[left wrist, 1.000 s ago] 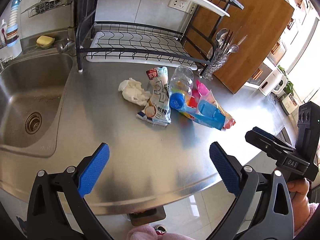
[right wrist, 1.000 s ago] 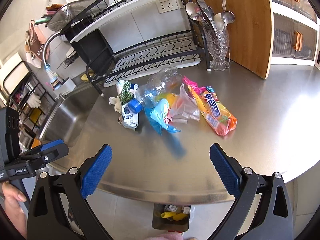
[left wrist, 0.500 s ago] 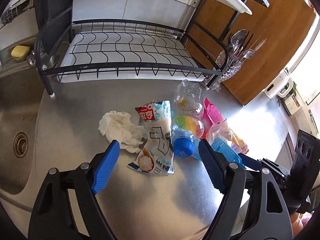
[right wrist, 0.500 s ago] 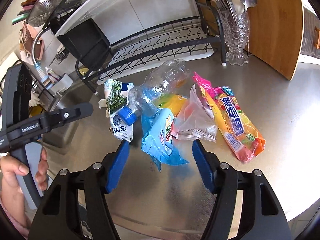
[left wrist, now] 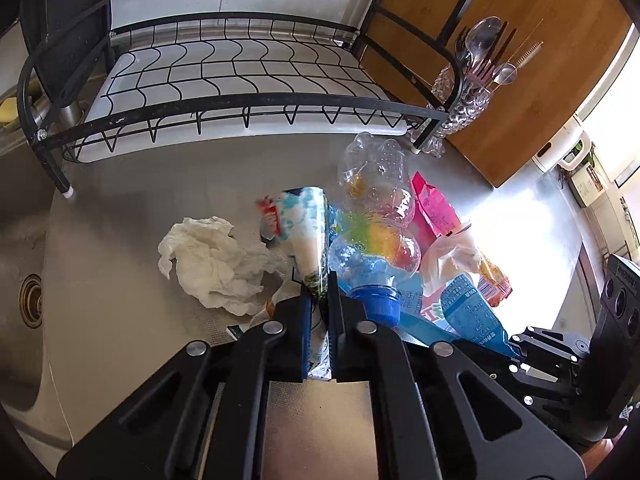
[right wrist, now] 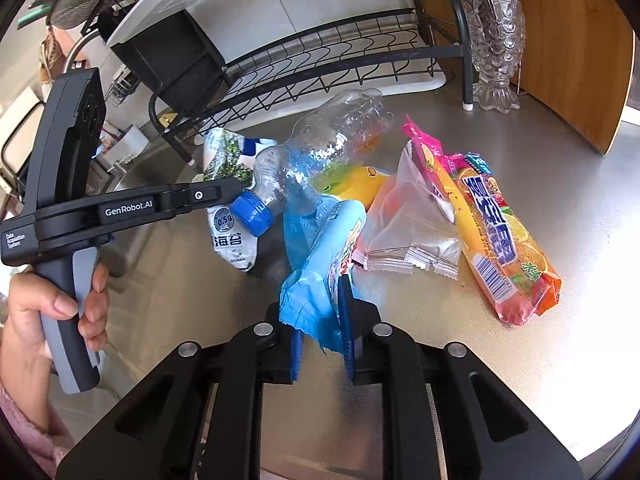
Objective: Collect trash
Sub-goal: 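Carry both wrappers off the counter down over the floor bin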
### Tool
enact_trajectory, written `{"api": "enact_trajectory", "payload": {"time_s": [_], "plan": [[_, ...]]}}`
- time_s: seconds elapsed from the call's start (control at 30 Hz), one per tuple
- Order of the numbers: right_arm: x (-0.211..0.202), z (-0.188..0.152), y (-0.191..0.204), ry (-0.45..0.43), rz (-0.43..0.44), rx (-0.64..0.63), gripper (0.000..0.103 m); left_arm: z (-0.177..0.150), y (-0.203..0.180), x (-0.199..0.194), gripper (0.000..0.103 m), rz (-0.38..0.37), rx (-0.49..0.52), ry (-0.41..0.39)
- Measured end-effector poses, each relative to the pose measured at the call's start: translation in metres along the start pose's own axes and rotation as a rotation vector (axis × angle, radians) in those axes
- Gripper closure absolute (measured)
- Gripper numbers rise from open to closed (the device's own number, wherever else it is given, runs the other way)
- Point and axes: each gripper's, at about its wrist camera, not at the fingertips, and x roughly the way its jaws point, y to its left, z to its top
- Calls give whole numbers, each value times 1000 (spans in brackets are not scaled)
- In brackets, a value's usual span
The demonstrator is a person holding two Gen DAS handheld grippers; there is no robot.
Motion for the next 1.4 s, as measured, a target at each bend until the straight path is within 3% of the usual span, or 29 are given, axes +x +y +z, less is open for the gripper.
{"api": "enact_trajectory", "payload": {"time_s": [0.43, 0.67, 1.03, 1.4], "plan": [[-53, -15, 20, -118, 19, -57, 96, -24, -21, -80, 103, 58, -9, -161], [-89, -32, 32, -177, 34, -88, 97, -60, -30, -125, 103, 83, -22, -214], [-127, -61, 61, -214, 69, -162, 97, -134, -35, -166, 103, 105, -78, -220], [-134, -123, 81, -133, 129, -204, 97, -216, -36, -184, 103, 116, -153, -185]]}}
